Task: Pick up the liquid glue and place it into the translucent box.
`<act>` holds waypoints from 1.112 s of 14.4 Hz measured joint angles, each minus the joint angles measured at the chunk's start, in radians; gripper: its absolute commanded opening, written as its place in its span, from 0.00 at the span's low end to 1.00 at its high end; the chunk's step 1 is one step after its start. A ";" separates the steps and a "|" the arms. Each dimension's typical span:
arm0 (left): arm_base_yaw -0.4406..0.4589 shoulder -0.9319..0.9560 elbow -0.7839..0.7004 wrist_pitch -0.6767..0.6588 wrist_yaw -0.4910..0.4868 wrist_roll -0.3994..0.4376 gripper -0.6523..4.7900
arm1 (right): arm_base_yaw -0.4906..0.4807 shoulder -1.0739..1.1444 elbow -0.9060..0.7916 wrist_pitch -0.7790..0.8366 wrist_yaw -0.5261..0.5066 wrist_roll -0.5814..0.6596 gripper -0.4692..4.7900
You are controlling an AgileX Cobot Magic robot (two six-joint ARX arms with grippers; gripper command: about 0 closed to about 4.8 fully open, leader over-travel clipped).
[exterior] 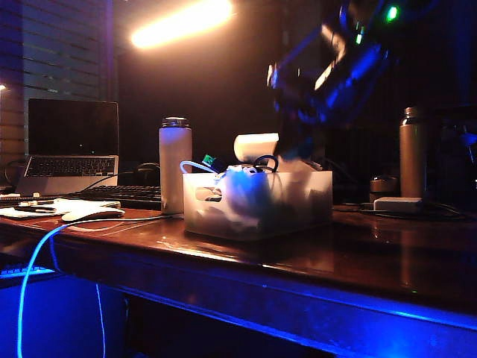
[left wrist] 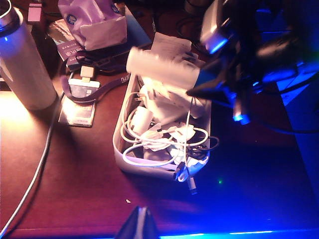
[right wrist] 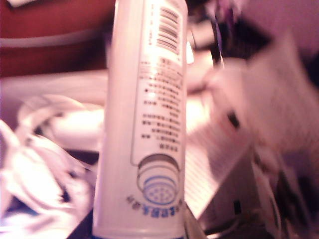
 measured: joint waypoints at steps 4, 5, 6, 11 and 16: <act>0.000 0.000 0.000 0.000 0.000 0.000 0.11 | 0.000 0.025 0.000 -0.017 0.011 0.000 0.48; 0.000 0.000 0.000 0.000 0.000 0.000 0.11 | 0.000 0.025 0.000 -0.015 0.011 0.000 0.68; 0.000 0.000 0.000 0.000 0.000 0.000 0.11 | 0.000 0.025 0.001 -0.014 0.010 -0.003 0.73; 0.000 0.000 0.000 0.000 0.000 0.000 0.11 | 0.000 0.003 0.003 -0.006 0.011 -0.013 0.65; 0.000 -0.028 0.000 0.000 0.037 0.000 0.11 | 0.000 -0.203 0.005 -0.023 0.161 -0.018 0.08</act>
